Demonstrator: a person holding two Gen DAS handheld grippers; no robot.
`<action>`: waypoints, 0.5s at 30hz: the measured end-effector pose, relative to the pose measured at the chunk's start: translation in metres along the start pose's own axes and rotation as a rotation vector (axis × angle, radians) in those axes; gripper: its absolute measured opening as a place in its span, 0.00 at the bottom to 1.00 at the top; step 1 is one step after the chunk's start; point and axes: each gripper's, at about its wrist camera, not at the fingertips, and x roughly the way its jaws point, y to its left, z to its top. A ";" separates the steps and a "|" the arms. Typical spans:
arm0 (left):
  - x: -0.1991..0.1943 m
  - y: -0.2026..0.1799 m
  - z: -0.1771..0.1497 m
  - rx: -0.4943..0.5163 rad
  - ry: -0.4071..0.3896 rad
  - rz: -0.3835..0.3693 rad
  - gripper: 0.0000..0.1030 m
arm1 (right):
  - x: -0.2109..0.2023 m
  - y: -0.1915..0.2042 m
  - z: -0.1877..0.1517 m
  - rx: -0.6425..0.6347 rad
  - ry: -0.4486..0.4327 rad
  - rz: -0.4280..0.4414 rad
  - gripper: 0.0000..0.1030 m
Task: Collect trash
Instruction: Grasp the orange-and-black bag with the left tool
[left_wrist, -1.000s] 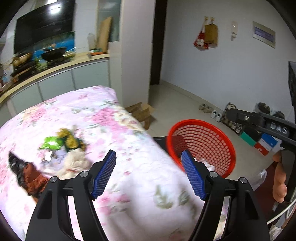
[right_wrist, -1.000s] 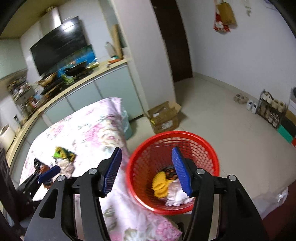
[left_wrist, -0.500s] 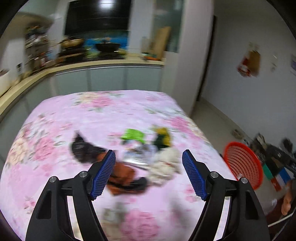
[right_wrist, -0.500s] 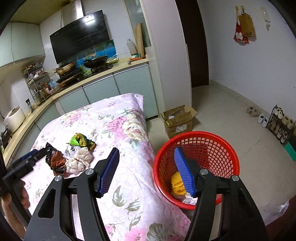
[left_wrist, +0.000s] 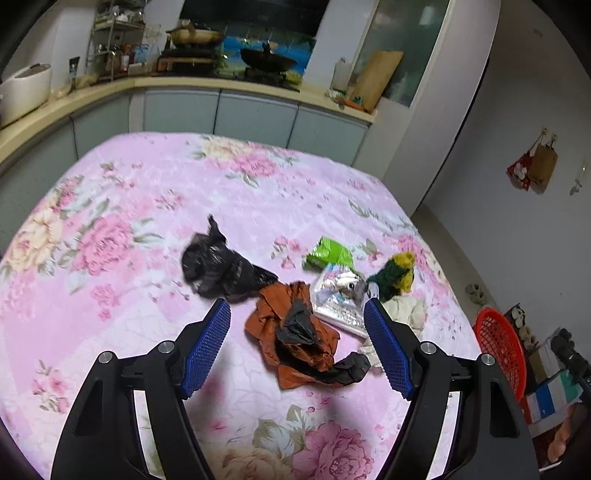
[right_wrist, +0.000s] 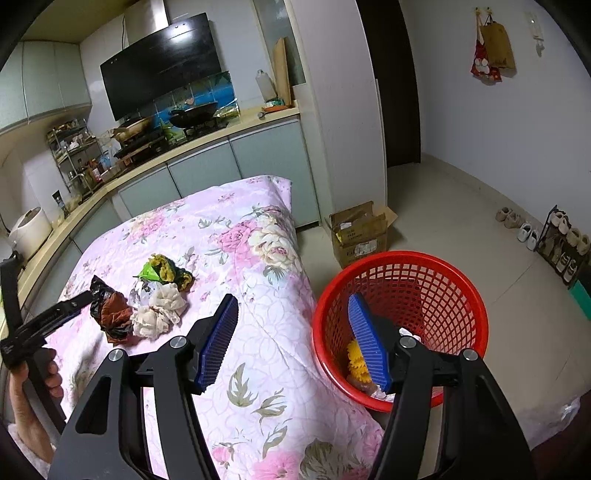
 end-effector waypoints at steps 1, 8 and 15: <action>0.005 0.000 -0.002 0.001 0.009 0.003 0.70 | 0.000 0.000 0.000 0.001 0.000 0.000 0.58; 0.032 -0.002 -0.009 0.011 0.051 0.049 0.70 | 0.004 -0.003 -0.002 0.008 0.009 -0.004 0.58; 0.047 -0.006 -0.018 0.046 0.075 0.064 0.54 | 0.008 -0.003 -0.003 0.003 0.021 -0.004 0.58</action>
